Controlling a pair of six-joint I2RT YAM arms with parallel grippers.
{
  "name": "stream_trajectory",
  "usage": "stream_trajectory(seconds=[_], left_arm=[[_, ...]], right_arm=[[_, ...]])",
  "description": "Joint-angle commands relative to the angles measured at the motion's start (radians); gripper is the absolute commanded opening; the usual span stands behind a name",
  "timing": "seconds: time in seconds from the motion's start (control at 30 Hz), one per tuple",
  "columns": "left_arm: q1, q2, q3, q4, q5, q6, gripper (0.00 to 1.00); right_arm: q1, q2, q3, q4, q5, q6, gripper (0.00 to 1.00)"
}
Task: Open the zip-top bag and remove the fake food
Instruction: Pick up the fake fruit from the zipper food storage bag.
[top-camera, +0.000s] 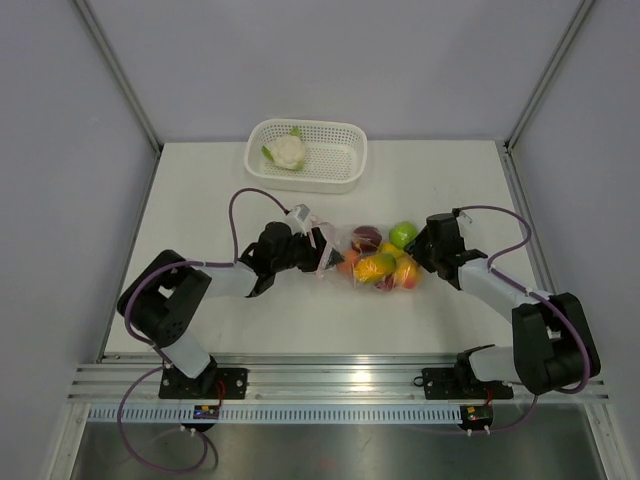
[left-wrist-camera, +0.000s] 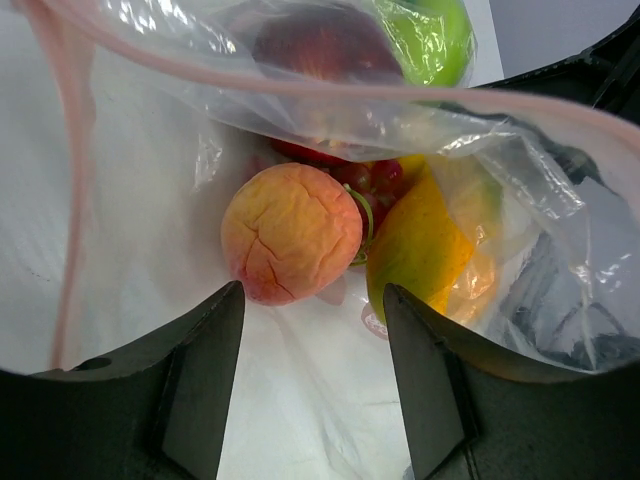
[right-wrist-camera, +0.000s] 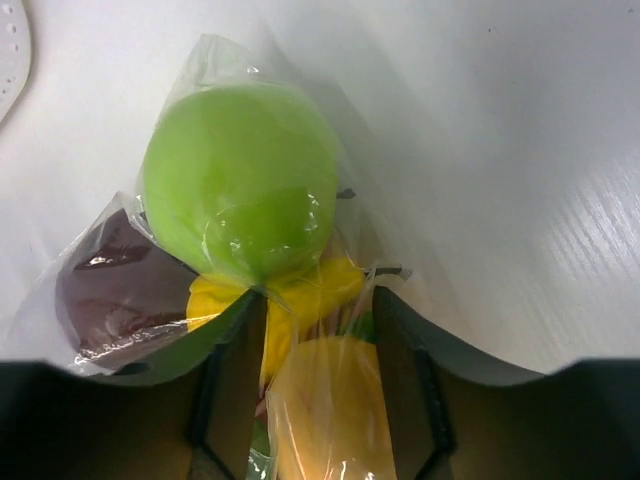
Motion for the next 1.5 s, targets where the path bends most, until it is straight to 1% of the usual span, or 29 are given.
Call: stream_trajectory(seconds=[0.0, 0.03, 0.07, 0.1, 0.17, 0.23, 0.3, 0.33, 0.37, 0.5, 0.53, 0.57, 0.8, 1.03, 1.13, 1.17, 1.3, 1.4, 1.47], left_arm=[[-0.008, 0.004, 0.032, 0.039, 0.023, 0.021, 0.61], [-0.01, 0.007, 0.033, 0.039, 0.023, 0.021, 0.61], [-0.011, 0.011, 0.033, 0.038, 0.026, 0.021, 0.62], [-0.013, 0.016, 0.035, 0.039, 0.029, 0.018, 0.62], [-0.019, 0.022, 0.04, 0.027, 0.026, 0.019, 0.62], [-0.02, 0.022, 0.043, -0.006, 0.012, 0.024, 0.63], [-0.022, 0.022, 0.047, -0.027, -0.006, 0.033, 0.66], [-0.023, 0.023, 0.052, -0.04, -0.008, 0.036, 0.68], [-0.029, 0.028, 0.058, -0.045, -0.003, 0.042, 0.69], [-0.051, 0.059, 0.089, -0.063, -0.019, 0.055, 0.69], [-0.054, 0.069, 0.102, -0.068, -0.02, 0.056, 0.69], [-0.056, 0.077, 0.109, -0.068, -0.02, 0.056, 0.7], [-0.072, 0.125, 0.158, -0.102, -0.036, 0.065, 0.72], [-0.102, 0.152, 0.208, -0.189, -0.109, 0.101, 0.72], [-0.112, 0.163, 0.233, -0.229, -0.131, 0.113, 0.68], [-0.112, 0.165, 0.233, -0.232, -0.132, 0.113, 0.64], [-0.112, 0.139, 0.228, -0.244, -0.132, 0.121, 0.57], [-0.111, 0.094, 0.218, -0.26, -0.147, 0.136, 0.55], [-0.106, 0.064, 0.208, -0.264, -0.154, 0.141, 0.55]], right_arm=[[-0.004, -0.042, -0.001, -0.003, 0.034, 0.022, 0.47], [-0.003, -0.048, -0.01, 0.0, 0.043, 0.022, 0.43], [-0.003, -0.053, -0.013, 0.006, 0.047, 0.027, 0.36], [-0.003, -0.056, -0.015, 0.009, 0.047, 0.027, 0.31], [-0.004, -0.053, -0.013, 0.009, 0.044, 0.028, 0.27], [-0.003, -0.04, -0.007, 0.01, 0.041, 0.028, 0.2], [-0.003, -0.033, -0.004, 0.01, 0.037, 0.027, 0.14], [-0.003, -0.03, -0.003, 0.012, 0.033, 0.027, 0.13], [-0.003, -0.03, -0.003, 0.017, 0.028, 0.025, 0.12], [-0.001, -0.028, -0.007, 0.026, 0.016, 0.03, 0.1], [-0.003, -0.028, -0.007, 0.026, 0.014, 0.03, 0.06], [-0.001, -0.031, -0.009, 0.029, 0.013, 0.031, 0.06], [-0.003, -0.039, -0.023, 0.047, -0.009, 0.031, 0.06], [-0.001, -0.036, -0.023, 0.052, -0.018, 0.031, 0.06], [-0.003, -0.042, -0.023, 0.047, -0.013, 0.03, 0.04], [-0.003, -0.042, -0.023, 0.047, -0.012, 0.031, 0.04], [-0.003, -0.049, -0.015, 0.026, 0.025, 0.033, 0.02], [-0.003, -0.057, -0.001, -0.025, 0.08, 0.047, 0.0], [-0.003, -0.066, -0.004, -0.037, 0.103, 0.065, 0.0]])
